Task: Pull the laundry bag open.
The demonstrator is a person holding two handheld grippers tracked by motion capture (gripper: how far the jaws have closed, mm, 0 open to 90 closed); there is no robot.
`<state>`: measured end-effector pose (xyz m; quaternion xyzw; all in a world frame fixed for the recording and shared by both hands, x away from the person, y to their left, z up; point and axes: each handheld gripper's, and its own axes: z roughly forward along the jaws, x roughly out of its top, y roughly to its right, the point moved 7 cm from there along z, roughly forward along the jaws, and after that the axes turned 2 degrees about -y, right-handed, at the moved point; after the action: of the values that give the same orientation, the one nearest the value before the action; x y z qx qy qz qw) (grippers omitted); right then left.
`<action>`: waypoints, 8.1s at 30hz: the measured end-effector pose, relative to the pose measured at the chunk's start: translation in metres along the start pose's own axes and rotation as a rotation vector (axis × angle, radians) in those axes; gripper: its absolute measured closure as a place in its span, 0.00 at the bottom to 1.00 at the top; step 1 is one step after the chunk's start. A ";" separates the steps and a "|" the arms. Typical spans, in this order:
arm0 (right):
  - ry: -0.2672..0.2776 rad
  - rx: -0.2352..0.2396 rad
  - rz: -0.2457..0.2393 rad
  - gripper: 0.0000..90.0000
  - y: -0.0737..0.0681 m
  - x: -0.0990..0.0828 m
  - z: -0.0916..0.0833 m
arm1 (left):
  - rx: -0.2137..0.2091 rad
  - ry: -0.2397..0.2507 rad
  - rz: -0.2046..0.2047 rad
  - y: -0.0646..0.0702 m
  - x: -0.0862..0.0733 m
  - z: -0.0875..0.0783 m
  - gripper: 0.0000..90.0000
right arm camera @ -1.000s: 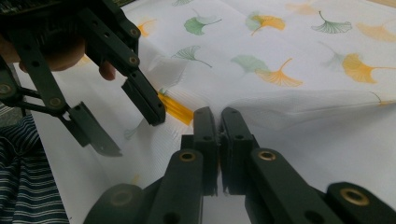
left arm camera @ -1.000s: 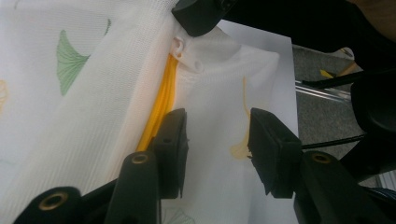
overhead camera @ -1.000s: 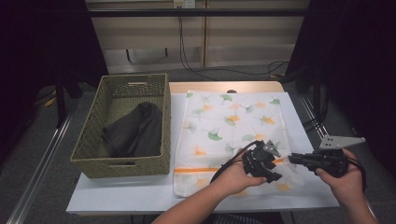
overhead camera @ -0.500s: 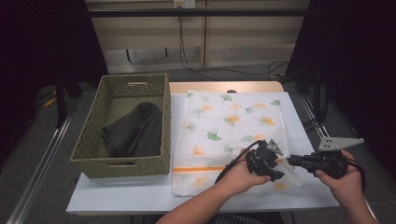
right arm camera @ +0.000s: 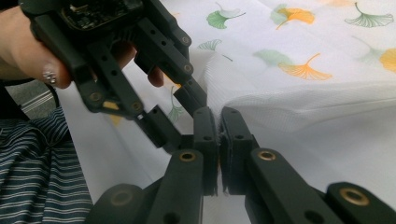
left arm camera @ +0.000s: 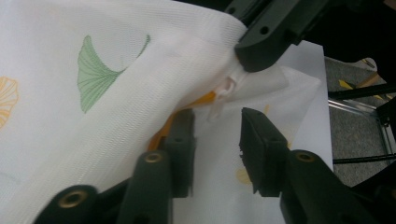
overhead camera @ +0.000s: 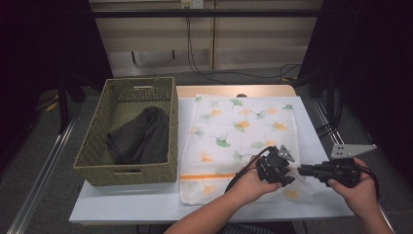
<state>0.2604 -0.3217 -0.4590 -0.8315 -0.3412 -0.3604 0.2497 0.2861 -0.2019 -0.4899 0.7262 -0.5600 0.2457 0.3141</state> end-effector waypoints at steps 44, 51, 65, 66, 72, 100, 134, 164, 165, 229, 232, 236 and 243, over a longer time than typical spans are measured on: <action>-0.028 0.018 0.022 0.97 0.000 -0.004 0.006 | -0.062 0.104 -0.110 0.000 0.002 -0.015 0.99; -0.027 0.024 0.025 0.97 0.000 -0.004 0.007 | -0.041 0.107 -0.114 -0.001 0.002 -0.014 1.00; -0.030 0.019 0.038 0.97 0.002 -0.005 0.006 | -0.021 0.090 -0.093 0.001 0.000 -0.016 1.00; -0.031 0.016 0.038 0.97 0.002 -0.005 0.006 | -0.019 0.084 -0.087 0.001 0.000 -0.016 1.00; -0.030 0.004 0.046 0.97 0.004 -0.005 0.003 | 0.010 0.074 -0.054 0.001 0.001 -0.018 1.00; -0.052 -0.119 0.076 0.97 0.025 -0.013 -0.016 | 0.018 0.021 -0.055 -0.008 -0.016 -0.035 1.00; -0.067 -0.171 0.098 0.97 0.036 -0.020 -0.022 | 0.061 -0.019 -0.056 -0.016 -0.035 -0.068 1.00; -0.075 -0.175 0.109 0.97 0.037 -0.022 -0.022 | 0.052 -0.023 -0.084 -0.026 -0.055 -0.098 1.00; -0.072 -0.176 0.105 0.97 0.038 -0.022 -0.021 | 0.064 -0.035 -0.079 -0.027 -0.057 -0.100 1.00; -0.129 -0.194 0.143 0.97 0.040 -0.031 -0.018 | 0.186 -0.044 -0.215 -0.045 -0.142 -0.173 1.00; -0.135 -0.193 0.140 0.97 0.041 -0.032 -0.017 | 0.194 -0.055 -0.210 -0.045 -0.146 -0.176 1.00; -0.139 -0.197 0.135 0.97 0.042 -0.033 -0.016 | 0.207 -0.054 -0.216 -0.044 -0.150 -0.180 1.00; -0.144 -0.193 0.141 0.97 0.042 -0.034 -0.016 | 0.225 -0.063 -0.237 -0.044 -0.161 -0.187 1.00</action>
<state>0.2674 -0.3723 -0.4822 -0.8972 -0.2626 -0.3127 0.1682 0.2871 0.0485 -0.4841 0.8251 -0.4488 0.2452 0.2401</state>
